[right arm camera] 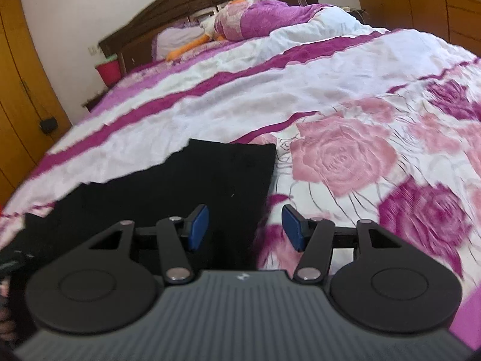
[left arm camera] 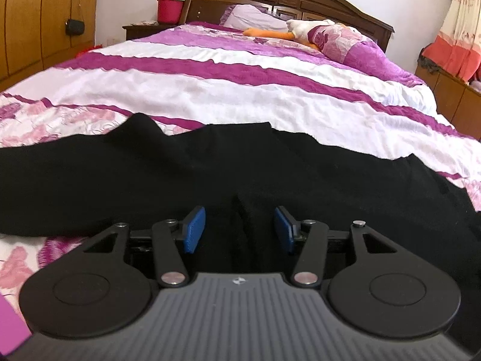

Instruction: Fold small clothes

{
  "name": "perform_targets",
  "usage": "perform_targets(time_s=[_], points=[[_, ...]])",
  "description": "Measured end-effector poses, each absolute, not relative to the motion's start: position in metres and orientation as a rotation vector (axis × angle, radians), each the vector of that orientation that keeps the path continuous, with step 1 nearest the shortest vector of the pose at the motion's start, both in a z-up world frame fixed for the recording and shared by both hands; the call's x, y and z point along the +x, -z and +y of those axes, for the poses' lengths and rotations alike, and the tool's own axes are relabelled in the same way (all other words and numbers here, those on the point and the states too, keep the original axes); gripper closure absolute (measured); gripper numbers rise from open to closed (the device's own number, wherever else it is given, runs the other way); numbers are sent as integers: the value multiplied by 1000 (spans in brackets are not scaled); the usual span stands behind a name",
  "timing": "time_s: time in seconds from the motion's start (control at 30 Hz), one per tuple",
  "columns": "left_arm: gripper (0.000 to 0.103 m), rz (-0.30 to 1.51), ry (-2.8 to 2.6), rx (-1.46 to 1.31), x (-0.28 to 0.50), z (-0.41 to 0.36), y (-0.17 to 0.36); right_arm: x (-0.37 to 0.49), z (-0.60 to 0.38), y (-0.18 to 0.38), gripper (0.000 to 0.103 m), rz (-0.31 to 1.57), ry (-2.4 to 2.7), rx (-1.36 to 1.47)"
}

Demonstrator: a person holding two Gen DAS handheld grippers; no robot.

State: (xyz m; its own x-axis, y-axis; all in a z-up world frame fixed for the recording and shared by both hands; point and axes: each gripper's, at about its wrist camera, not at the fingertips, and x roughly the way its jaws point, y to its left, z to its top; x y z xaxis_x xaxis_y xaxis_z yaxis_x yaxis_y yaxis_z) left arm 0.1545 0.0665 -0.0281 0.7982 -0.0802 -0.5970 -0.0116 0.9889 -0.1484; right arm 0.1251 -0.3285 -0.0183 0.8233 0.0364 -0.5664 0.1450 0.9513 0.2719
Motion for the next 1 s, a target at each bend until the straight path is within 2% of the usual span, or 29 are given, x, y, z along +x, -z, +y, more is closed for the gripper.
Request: perform_targets(time_s=[0.2, 0.5, 0.57, 0.6, 0.63, 0.67, 0.7, 0.73, 0.77, 1.0], points=[[41, 652, 68, -143, 165, 64, 35, 158, -324, 33, 46, 610, 48, 238], [37, 657, 49, -105, 173, 49, 42, 154, -327, 53, 45, 540, 8, 275], [42, 641, 49, -73, 170, 44, 40, 153, -330, 53, 47, 533, 2, 300], [54, 631, 62, -59, 167, 41, 40, 152, -331, 53, 47, 528, 3, 307], [68, 627, 83, -45, 165, 37, 39, 151, -331, 53, 54, 521, 3, 311], [76, 630, 105, -33, 164, 34, 39, 150, -331, 53, 68, 512, 4, 314], [90, 635, 128, -30, 163, 32, 38, 148, -332, 54, 76, 503, -4, 325], [91, 632, 138, -36, 162, 31, 36, 147, -334, 55, 87, 494, -19, 347], [92, 620, 134, -34, 161, 29, 34, 146, -338, 56, 90, 482, -35, 376], [93, 421, 133, 30, 161, 22, 6, 129, -350, 52, 94, 307, 52, 474]])
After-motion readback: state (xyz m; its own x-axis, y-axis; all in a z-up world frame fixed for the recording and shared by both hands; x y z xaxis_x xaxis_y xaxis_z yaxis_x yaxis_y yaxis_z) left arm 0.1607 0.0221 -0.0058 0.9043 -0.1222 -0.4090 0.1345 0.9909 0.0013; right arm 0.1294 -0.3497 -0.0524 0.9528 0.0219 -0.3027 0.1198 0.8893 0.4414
